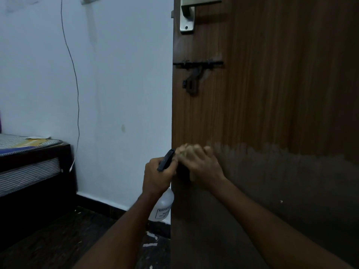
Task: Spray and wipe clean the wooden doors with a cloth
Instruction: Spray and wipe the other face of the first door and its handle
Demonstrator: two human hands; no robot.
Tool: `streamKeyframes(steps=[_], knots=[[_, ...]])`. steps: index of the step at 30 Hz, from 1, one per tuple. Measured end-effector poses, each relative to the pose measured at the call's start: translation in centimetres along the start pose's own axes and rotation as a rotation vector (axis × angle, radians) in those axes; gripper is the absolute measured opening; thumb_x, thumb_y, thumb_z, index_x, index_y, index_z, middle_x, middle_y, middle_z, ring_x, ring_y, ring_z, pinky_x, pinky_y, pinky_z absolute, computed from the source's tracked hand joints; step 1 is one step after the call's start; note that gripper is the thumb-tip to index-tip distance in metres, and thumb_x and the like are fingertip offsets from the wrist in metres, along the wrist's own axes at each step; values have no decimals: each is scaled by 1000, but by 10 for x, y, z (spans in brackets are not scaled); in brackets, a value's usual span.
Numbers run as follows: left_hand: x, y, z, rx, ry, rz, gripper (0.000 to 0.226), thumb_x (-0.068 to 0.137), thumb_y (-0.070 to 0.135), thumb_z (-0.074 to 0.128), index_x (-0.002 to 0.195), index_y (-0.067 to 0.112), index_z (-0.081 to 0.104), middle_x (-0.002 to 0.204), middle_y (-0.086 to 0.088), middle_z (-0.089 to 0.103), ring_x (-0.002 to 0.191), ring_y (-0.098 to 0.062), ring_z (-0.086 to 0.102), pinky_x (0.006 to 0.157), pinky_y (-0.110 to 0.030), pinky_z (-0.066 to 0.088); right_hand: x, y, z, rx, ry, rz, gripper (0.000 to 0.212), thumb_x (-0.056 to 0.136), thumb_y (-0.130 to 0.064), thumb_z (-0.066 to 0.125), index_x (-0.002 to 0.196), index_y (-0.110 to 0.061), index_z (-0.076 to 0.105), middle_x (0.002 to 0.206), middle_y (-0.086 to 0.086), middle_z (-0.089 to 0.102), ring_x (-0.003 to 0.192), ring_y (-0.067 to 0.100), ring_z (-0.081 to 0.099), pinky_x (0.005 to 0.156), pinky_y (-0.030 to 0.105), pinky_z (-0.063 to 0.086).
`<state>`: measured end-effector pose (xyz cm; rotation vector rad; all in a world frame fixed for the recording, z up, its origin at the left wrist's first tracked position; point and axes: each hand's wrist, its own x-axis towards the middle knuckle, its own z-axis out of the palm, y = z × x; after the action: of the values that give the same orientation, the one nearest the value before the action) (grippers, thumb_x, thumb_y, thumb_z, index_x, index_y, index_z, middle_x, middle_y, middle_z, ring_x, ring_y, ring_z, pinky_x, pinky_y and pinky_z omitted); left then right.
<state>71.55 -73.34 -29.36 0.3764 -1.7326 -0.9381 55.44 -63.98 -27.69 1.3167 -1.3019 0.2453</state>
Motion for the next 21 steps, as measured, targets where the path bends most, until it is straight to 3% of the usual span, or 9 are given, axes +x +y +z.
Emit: streamKeyframes(steps=[2, 4, 7, 10, 12, 14, 16, 18, 21], knots=[[1, 3, 4, 8, -7, 14, 41, 91, 38, 68, 59, 12, 66, 48, 2, 61, 44, -16, 58, 50, -37, 46, 23, 12, -12, 20, 109, 374, 45, 81, -9, 67, 123, -26, 67, 115, 10, 57, 106, 32, 52, 83, 44, 37], [2, 4, 10, -3, -18, 34, 39, 90, 41, 65, 61, 15, 68, 52, 2, 64, 46, -15, 61, 51, -36, 48, 29, 19, -18, 4, 168, 525, 46, 86, -8, 58, 129, -22, 66, 113, 14, 56, 103, 34, 52, 82, 43, 38], [1, 5, 23, 16, -29, 73, 37, 91, 45, 67, 66, 18, 69, 57, 2, 68, 51, -14, 65, 50, -33, 49, -26, 16, -8, 45, 61, 236, 43, 89, -13, 62, 131, -18, 65, 116, 15, 59, 103, 34, 56, 85, 45, 42], [-2, 7, 42, 26, -27, 65, 34, 96, 27, 71, 64, 17, 65, 54, 4, 63, 50, -10, 59, 48, -24, 43, -78, 11, -4, -15, -42, 35, 43, 89, -21, 70, 132, -21, 63, 125, 14, 61, 111, 33, 56, 88, 47, 44], [-5, 11, 54, 9, -45, 76, 32, 99, 25, 72, 68, 18, 67, 57, 2, 64, 51, -15, 61, 48, -23, 44, -60, 21, -10, -37, 7, 150, 45, 91, -18, 65, 135, -22, 61, 129, 13, 58, 114, 33, 53, 90, 47, 43], [-6, 15, 63, 4, -60, 91, 30, 98, 27, 71, 70, 18, 67, 58, -1, 63, 52, -24, 61, 48, -29, 44, -21, 35, -22, -41, 120, 439, 45, 94, -11, 56, 136, -23, 62, 129, 13, 55, 116, 33, 50, 91, 44, 42], [-7, 19, 69, -12, -57, 104, 30, 95, 32, 68, 73, 11, 68, 60, -6, 63, 54, -29, 61, 48, -31, 43, -6, 36, -28, -8, 186, 579, 43, 97, -10, 49, 136, -23, 63, 126, 14, 55, 114, 32, 50, 91, 42, 44], [-6, 21, 73, -31, -42, 97, 31, 95, 31, 69, 75, 7, 70, 62, -8, 66, 57, -30, 63, 49, -35, 46, -33, 27, -19, -9, 165, 501, 42, 99, -11, 50, 137, -21, 62, 124, 16, 57, 112, 34, 52, 91, 44, 47], [-3, 23, 73, -26, 6, 77, 29, 100, 19, 71, 73, 10, 70, 61, -3, 68, 57, -23, 66, 52, -35, 51, -98, 12, -4, -24, 79, 240, 43, 92, -19, 65, 135, -19, 62, 121, 16, 59, 108, 34, 54, 88, 46, 49]])
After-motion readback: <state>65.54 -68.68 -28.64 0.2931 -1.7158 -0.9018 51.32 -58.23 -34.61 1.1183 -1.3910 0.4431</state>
